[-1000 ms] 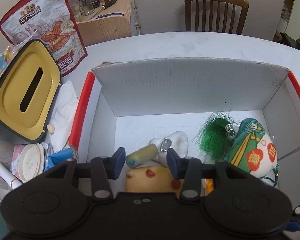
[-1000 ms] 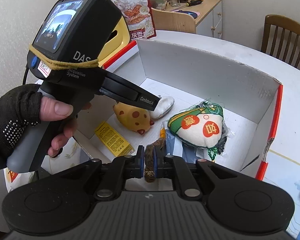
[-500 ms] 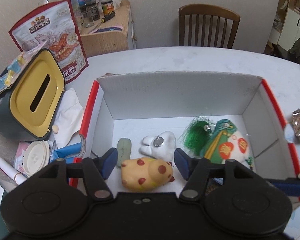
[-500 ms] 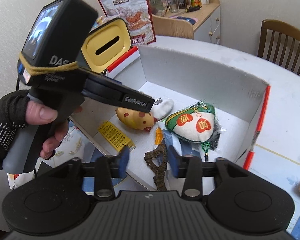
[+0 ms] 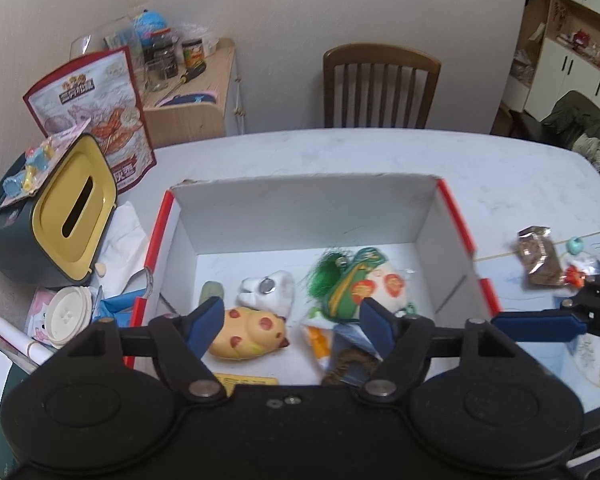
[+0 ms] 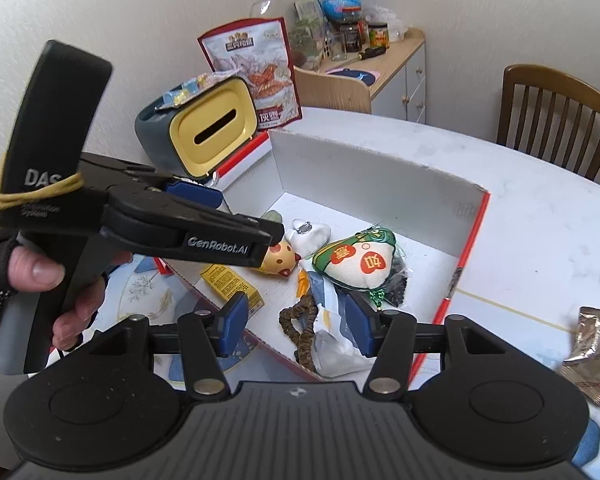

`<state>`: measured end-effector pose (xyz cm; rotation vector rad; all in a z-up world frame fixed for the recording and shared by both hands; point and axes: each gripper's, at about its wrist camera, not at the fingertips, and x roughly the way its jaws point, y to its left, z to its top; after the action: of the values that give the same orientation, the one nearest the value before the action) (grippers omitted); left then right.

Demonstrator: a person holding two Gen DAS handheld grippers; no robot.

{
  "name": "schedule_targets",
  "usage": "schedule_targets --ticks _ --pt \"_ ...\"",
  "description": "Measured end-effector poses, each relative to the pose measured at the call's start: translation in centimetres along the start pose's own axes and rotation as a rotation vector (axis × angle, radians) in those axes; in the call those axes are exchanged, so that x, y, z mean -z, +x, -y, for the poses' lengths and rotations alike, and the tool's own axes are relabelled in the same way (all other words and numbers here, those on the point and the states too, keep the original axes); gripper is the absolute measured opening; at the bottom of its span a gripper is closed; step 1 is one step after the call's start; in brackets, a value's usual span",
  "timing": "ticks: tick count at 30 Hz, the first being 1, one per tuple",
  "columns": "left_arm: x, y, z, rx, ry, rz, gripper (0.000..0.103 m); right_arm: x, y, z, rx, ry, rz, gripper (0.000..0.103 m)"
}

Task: Organize objects
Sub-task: 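Withdraw both tools from the box toward the silver snack bag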

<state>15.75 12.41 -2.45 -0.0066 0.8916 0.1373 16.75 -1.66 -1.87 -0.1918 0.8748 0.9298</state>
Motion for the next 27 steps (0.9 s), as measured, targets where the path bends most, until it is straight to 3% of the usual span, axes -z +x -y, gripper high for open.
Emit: schedule_targets --ticks 4,11,15,27 --pt "0.3 -1.5 0.7 0.02 -0.005 0.019 0.079 0.6 -1.8 0.2 -0.007 -0.005 0.023 0.059" --pt "0.8 -4.0 2.7 0.031 0.009 0.072 0.097 2.2 -5.2 1.2 -0.022 0.004 0.06 0.068" --pt "1.0 -5.0 4.0 0.057 0.01 0.085 0.1 3.2 -6.9 2.1 -0.029 0.016 0.076 0.077" --pt "1.7 -5.1 8.4 0.116 0.004 0.062 0.102 7.0 -11.6 6.2 0.005 0.085 0.139 0.088"
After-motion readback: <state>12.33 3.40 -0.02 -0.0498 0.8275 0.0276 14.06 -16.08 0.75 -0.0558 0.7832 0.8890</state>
